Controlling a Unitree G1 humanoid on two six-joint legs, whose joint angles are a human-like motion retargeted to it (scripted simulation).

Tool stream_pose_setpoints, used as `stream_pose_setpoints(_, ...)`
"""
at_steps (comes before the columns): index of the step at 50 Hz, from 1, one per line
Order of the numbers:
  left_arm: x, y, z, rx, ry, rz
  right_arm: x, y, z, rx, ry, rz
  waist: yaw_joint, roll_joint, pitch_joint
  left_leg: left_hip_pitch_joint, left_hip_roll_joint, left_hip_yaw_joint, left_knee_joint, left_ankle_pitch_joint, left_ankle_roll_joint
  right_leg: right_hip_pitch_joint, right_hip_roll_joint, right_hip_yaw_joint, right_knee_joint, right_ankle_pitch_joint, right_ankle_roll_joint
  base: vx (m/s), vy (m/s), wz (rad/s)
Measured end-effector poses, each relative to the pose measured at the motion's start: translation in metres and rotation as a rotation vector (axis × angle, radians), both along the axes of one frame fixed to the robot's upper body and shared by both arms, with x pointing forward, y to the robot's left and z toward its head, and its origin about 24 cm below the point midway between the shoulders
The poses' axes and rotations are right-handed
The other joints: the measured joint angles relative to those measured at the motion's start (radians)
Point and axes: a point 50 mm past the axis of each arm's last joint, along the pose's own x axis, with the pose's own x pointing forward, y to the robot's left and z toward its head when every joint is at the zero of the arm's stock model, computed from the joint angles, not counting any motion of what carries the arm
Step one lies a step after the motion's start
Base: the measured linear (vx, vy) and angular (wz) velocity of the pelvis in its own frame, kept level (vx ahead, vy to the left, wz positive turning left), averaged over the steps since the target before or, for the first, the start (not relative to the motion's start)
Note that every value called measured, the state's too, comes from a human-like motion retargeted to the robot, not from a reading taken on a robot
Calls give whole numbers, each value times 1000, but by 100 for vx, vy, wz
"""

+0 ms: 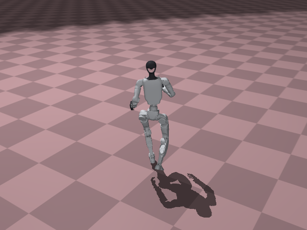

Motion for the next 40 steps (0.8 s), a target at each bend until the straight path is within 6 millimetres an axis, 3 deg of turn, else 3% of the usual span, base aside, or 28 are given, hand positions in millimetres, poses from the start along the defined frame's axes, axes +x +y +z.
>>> stream_pose_setpoints(2, 14, -6, 7, -16, -73, 18, -7, -2, -9, 0, 34, 3, -38, 0, -8, 1, -21, -3, 61, -65, 37, -41, -54, 5, 150, -72, -48, 86, 7, 55)
stream_pose_setpoints(5, 59, -19, 30, 15, -259, -10, -20, -9, -39, -3, 158, -32, -119, 3, 14, 13, -49, -24, 261, -250, 130, -149, -127, 46, 430, -227, -137, 95, 5, 59)
stream_pose_setpoints(7, 107, -36, 58, 61, -438, -69, -33, -20, -70, -16, 288, -90, -191, 15, 27, 48, -52, -44, 322, -327, 136, -284, -115, 84, 544, -307, -187, 101, 1, 74)
stream_pose_setpoints(9, 148, -59, 99, 70, -646, -154, -52, -38, -95, -25, 403, -141, -260, 49, 10, 112, -68, -78, 265, -328, 115, -424, -78, 99, 533, -350, -209, 107, 0, 74)
stream_pose_setpoints(11, 168, -80, 146, 58, -865, -255, -74, -58, -107, -32, 485, -186, -314, 112, -8, 211, -48, -124, 189, -277, 53, -503, 7, 79, 403, -355, -204, 116, -4, 56)
stream_pose_setpoints(13, 171, -99, 186, 27, -1051, -358, -93, -74, -112, -45, 541, -231, -358, 174, -27, 307, 2, -149, 130, -149, -30, -529, 99, 50, 193, -331, -177, 117, -8, 65)
stream_pose_setpoints(15, 165, -116, 208, -13, -1170, -457, -107, -83, -115, -53, 586, -272, -380, 222, -53, 357, 64, -160, 124, 6, -109, -517, 192, 28, -52, -288, -140, 111, -10, 70)
stream_pose_setpoints(17, 158, -128, 216, -49, -1213, -537, -114, -88, -115, -43, 609, -299, -365, 262, -62, 357, 146, -168, 221, 118, -155, -475, 277, 5, -228, -248, -126, 103, -10, 51)
stream_pose_setpoints(20, 153, -134, 209, -94, -1178, -579, -113, -85, -112, -16, 598, -293, -324, 278, -64, 323, 250, -155, 464, 184, -148, -450, 321, -18, -170, -274, -181, 99, -6, 40)
stream_pose_setpoints(22, 153, -131, 188, -104, -1062, -567, -97, -79, -105, -23, 540, -282, -282, 267, -35, 268, 329, -156, 668, 132, -101, -420, 325, -32, -34, -378, -255, 99, -7, 44)
stream_pose_setpoints(25, 152, -113, 134, -55, -777, -498, -53, -59, -86, -58, 382, -247, -201, 235, 22, 125, 435, -144, 890, -46, 12, -358, 321, -35, 93, -515, -317, 97, -3, 29)
stream_pose_setpoints(27, 139, -90, 98, -35, -593, -446, -23, -41, -61, -29, 257, -204, -127, 209, 26, -15, 460, -128, 887, -137, 58, -301, 324, -19, 51, -515, -312, 98, 7, 8)
stream_pose_setpoints(30, 99, -53, 68, -38, -395, -379, -6, -21, -22, 104, 126, -134, -54, 119, 12, -144, 368, -66, 689, -188, 67, -168, 244, 8, -14, -498, -231, 109, 13, 85)
stream_pose_setpoints(33, 63, -26, 57, -56, -278, -311, -11, -13, 0, 240, 73, -66, -10, 32, -12, -143, 226, 21, 352, -168, 28, -37, 131, 0, -83, -333, -113, 109, 15, 101)
stream_pose_setpoints(36, 43, -15, 53, -78, -227, -255, -19, -8, 3, 294, 77, 0, -7, -9, -26, -90, 104, 54, 160, -163, 31, 7, 36, -3, 12, -204, -54, 99, 14, 61)
stream_pose_setpoints(40, 53, -20, 60, -60, -292, -260, -29, -5, -21, 292, 194, 28, -58, -23, -15, -38, 35, 35, 282, -289, 130, -71, -82, 7, 344, -201, -101, 94, 6, 39)
